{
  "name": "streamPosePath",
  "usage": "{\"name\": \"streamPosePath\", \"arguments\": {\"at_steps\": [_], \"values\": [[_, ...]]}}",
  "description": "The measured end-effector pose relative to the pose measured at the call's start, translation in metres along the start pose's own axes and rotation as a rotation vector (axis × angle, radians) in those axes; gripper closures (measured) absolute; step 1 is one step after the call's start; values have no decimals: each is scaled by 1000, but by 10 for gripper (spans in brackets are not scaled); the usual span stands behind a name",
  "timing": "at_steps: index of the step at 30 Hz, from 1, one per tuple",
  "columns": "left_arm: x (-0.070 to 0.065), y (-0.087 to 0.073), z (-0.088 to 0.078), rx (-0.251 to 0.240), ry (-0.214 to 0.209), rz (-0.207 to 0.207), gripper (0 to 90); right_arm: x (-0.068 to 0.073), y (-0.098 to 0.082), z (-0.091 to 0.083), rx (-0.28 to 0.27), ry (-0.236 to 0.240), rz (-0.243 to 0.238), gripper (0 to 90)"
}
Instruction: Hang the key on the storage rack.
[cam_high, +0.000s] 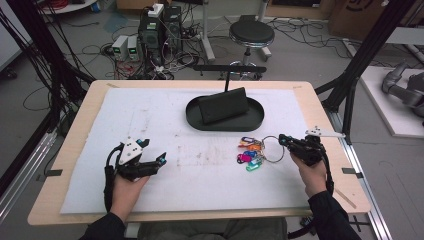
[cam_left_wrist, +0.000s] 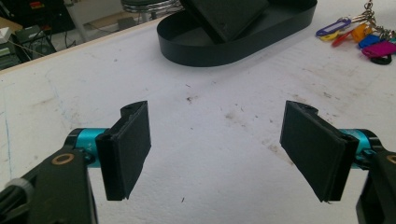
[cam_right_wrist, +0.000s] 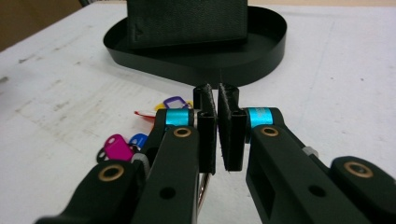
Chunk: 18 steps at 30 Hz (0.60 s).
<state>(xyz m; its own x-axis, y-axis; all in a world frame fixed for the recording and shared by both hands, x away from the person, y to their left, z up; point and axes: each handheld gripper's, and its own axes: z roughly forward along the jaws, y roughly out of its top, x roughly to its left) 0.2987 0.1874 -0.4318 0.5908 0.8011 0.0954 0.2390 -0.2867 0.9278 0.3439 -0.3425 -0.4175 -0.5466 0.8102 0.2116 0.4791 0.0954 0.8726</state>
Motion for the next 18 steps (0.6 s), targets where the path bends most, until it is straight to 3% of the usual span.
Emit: {"name": "streamPosePath", "arguments": {"at_steps": [9, 18], "values": [[0, 0, 1, 0, -4, 0, 246, 4, -1, 6, 42, 32, 17, 834], [0, 0, 1, 0, -8, -1, 246, 6, 0, 8, 60, 26, 2, 870]]}}
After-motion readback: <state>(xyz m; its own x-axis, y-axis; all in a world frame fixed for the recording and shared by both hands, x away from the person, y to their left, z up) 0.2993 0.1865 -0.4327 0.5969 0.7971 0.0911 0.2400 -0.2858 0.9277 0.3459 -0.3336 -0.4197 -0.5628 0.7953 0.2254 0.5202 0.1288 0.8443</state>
